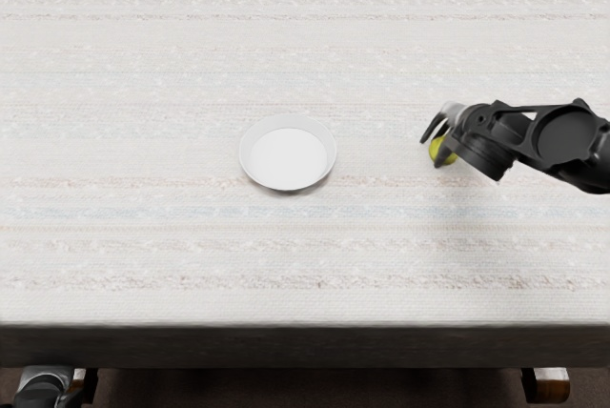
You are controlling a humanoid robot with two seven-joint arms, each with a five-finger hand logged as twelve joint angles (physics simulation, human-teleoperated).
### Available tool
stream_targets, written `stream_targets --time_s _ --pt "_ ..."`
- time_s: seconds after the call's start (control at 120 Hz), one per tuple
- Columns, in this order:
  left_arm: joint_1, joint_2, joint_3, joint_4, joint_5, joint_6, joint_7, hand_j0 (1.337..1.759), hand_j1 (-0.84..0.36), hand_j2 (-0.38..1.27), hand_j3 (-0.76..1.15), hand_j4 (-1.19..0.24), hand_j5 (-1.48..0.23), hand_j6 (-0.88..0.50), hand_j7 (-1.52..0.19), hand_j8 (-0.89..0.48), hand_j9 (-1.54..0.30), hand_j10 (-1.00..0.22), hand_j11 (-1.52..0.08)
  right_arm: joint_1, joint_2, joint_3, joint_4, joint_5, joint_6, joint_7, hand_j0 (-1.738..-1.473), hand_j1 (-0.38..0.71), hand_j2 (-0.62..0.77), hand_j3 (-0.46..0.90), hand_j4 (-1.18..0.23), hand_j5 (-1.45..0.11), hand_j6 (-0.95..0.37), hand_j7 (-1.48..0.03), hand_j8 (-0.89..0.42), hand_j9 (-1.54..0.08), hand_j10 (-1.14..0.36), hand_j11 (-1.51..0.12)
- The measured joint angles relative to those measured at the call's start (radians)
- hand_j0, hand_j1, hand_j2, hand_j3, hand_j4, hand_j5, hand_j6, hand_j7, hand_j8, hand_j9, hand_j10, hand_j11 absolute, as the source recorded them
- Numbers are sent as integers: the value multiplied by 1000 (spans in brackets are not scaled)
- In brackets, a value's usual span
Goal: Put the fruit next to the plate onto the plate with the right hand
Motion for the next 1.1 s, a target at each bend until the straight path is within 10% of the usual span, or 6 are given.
stream_targets --time_s 0.233,0.633,0.875,1.1 --pt "0 0 0 0 0 0 0 1658 349 2 0 -286 -19 -250 -12 -219 -5 -179 -1 -39 8 288 -81 5 161 2 -1652 397 392 3 -761 -1228 -421 -1087 -212 -1166 -412 -1194" --pt "0 0 0 0 0 0 0 1658 349 2 0 -286 -19 -250 -11 -220 -5 -179 0 -45 289 472 -217 -8 196 2 -1657 424 575 0 -825 -1215 -709 -1128 -337 -1162 -570 -1157" --pt "0 0 0 0 -1 -1 0 1658 349 2 0 -285 -19 -249 -11 -215 -5 -177 0 -55 294 540 -284 36 322 2 -1658 -100 179 0 -274 -389 -256 -365 -133 -373 -127 -376" --pt "0 0 0 0 0 0 0 1658 349 2 0 -286 -19 -250 -11 -218 -5 -180 0 -181 -62 791 -291 427 805 2 -1658 -266 58 0 -96 -128 -90 -121 -50 -123 -23 -125"
